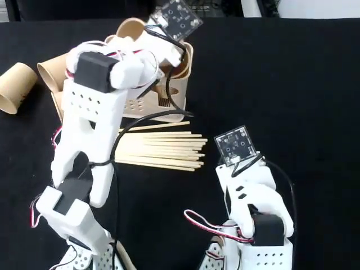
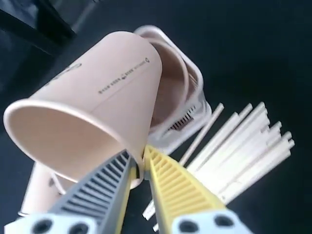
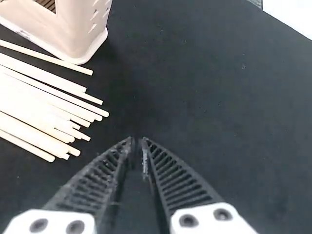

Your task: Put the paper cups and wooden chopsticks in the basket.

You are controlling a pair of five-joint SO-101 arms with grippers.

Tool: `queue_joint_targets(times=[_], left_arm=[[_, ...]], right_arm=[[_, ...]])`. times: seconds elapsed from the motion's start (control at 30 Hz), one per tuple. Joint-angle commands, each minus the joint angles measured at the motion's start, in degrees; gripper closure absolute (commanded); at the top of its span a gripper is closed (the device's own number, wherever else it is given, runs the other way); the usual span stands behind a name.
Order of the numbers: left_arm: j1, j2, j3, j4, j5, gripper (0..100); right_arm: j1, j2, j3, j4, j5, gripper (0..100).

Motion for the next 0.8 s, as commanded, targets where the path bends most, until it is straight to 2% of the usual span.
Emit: queue_joint_targets(times=[0.0, 0.1, 0.2, 0.3, 0.77], left_arm=[[-0.5, -1.4, 1.4, 0.4, -0.8, 97], [-1.0, 0.1, 1.1, 0.3, -0.8, 96], [-1.5, 0.6, 0.5, -0.5, -0.4, 88], [-2.0, 0.9, -2.0, -2.5, 4.8, 83], [-2.5, 0.4, -19.6, -2.2, 19.6, 82]], right_arm=[[0.6, 0.5, -0.3, -1.2, -0.3, 96.3], [0.5, 0.5, -0.2, -1.2, -0.3, 96.3], [0.5, 0.5, -0.2, -1.2, -0.3, 96.3], [0.5, 0.5, -0.2, -1.2, -0.3, 96.3], [0.5, 0.4, -0.2, -1.2, -0.3, 96.3]])
